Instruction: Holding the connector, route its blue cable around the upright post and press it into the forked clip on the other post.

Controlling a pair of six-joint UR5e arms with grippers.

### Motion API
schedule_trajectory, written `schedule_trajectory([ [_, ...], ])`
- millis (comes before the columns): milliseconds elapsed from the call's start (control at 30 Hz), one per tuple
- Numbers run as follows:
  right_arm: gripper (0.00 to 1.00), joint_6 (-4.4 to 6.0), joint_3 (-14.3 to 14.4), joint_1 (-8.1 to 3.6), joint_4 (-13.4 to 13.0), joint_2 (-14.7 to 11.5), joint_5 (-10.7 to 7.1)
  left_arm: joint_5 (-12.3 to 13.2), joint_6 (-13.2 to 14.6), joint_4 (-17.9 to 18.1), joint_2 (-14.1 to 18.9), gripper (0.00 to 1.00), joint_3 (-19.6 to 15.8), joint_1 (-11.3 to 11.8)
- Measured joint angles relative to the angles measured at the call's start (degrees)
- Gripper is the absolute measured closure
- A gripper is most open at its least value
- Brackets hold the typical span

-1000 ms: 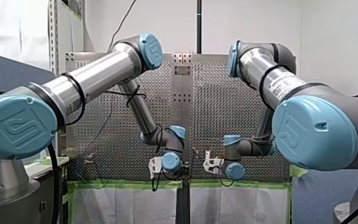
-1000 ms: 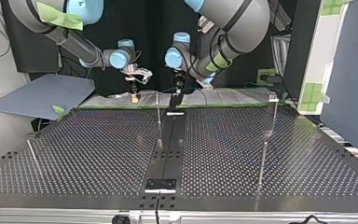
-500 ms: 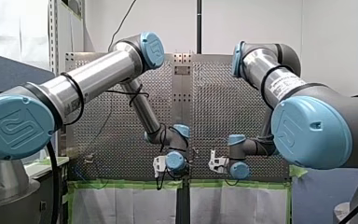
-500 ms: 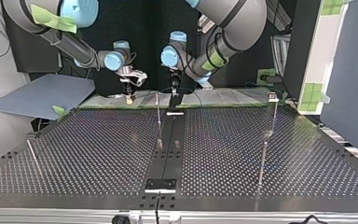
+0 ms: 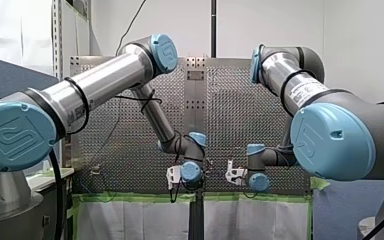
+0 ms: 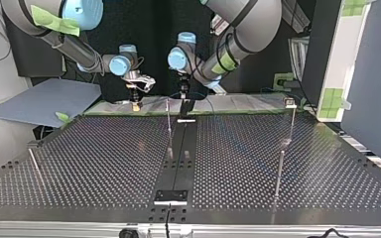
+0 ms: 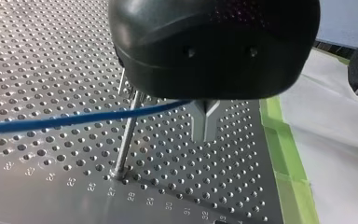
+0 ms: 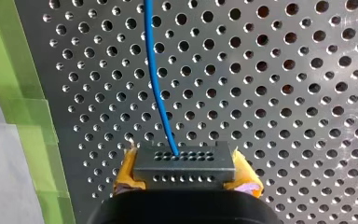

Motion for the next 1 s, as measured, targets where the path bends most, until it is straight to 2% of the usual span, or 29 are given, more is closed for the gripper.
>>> schedule_trajectory([
  [133,1.0,-0.99,0.42,-0.19,-0.22,-0.04,-0.32,-0.76,0.03,-0.09,0.03,1.0,-0.02,-0.44],
  [267,1.0,-1.41,1.45,-0.7,-1.2,-0.14,-0.86,-1.14,0.03,-0.51,0.17,1.0,-0.01,-0.69],
  [500,1.0,-1.52,3.41,-1.9,-3.63,-0.48,-2.09,-1.75,0.01,-1.34,1.77,1.0,-0.04,-1.48],
  [667,1.0,-1.42,5.34,-2.78,-5.41,-1.8,-3.31,-2.0,-0.04,-1.74,2.55,1.0,-0.06,-1.76],
  [1000,1.0,-1.35,6.22,-3.31,-6.07,-2.85,-3.87,-1.79,-0.66,-1.75,2.59,1.0,-0.06,-1.41],
])
